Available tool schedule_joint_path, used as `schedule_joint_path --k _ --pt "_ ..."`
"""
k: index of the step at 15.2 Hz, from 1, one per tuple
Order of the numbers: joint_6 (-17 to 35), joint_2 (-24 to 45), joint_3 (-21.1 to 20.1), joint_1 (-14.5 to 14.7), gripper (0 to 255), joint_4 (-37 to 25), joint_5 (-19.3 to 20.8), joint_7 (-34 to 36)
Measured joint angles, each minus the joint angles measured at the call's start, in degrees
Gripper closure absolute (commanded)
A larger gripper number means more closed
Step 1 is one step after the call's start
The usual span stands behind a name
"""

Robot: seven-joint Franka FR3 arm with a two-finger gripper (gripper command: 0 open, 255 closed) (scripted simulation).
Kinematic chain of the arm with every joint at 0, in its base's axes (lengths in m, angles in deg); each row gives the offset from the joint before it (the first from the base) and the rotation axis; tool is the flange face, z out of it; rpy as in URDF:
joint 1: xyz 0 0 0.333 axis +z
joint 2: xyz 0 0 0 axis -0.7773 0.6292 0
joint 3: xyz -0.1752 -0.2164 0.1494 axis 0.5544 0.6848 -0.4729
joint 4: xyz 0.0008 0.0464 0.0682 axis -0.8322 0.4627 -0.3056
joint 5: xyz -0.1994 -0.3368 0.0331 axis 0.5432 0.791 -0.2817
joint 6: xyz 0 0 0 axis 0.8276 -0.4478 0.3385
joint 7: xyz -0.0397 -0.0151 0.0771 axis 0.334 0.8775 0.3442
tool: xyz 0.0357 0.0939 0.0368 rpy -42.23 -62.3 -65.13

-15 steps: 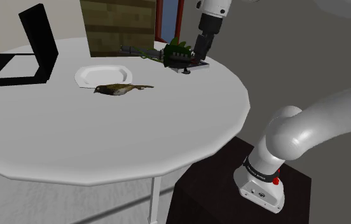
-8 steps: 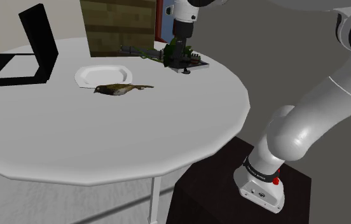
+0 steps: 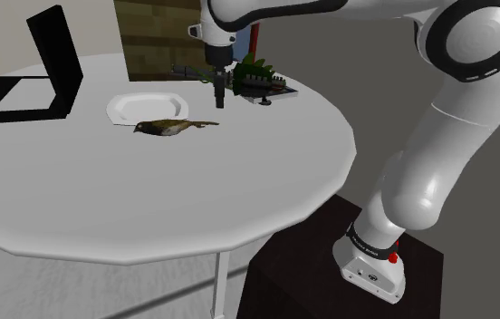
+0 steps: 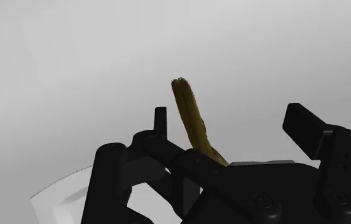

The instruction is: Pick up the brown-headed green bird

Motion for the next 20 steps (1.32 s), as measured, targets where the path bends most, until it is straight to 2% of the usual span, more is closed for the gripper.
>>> schedule_joint_path --k 7,11,16,17,20 --pt "0.16 13.68 -2.90 3.39 0 -11.48 5.73 -7.06" --pt "2.07 16.29 -3.28 4.06 0 -11.82 6.78 -7.47" --pt "5.09 16.68 -3.26 4.04 0 -9.11 7.03 -6.97" --pt "5.31 16.68 -3.23 4.00 255 -8.91 7.04 -6.99" --pt "5.47 16.67 -3.21 3.97 255 -8.76 7.06 -6.98"
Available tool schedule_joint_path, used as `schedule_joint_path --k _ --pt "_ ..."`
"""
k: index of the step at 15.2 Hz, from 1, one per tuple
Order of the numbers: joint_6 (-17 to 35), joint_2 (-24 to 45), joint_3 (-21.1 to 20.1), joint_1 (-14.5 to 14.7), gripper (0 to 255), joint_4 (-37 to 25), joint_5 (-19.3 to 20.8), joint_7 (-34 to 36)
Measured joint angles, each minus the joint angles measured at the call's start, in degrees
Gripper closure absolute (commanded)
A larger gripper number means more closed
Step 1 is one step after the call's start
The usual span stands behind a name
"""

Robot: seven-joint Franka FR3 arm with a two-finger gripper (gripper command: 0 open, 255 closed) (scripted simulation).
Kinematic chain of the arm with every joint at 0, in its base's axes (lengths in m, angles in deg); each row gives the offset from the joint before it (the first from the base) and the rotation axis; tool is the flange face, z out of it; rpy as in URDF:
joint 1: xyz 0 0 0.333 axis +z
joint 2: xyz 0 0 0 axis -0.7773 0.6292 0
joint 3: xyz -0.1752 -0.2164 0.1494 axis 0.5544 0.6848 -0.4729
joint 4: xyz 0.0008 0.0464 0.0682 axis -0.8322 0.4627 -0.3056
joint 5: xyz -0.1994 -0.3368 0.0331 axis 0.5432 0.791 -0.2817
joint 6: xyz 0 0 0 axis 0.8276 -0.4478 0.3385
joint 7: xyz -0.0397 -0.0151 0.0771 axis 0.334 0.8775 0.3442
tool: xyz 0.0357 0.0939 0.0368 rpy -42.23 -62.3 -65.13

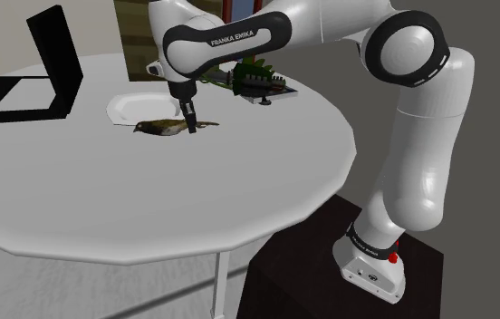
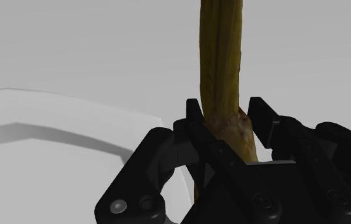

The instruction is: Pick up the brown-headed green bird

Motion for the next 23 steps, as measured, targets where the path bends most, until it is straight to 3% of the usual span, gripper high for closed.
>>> schedule_joint_path --k 8,23 --pt "-0.39 0.02 0.00 0.01 255 -0.40 -0.02 -0.08" --pt "-10.74 -0.78 -0.18 0.33 255 -10.11 -0.52 -1.76"
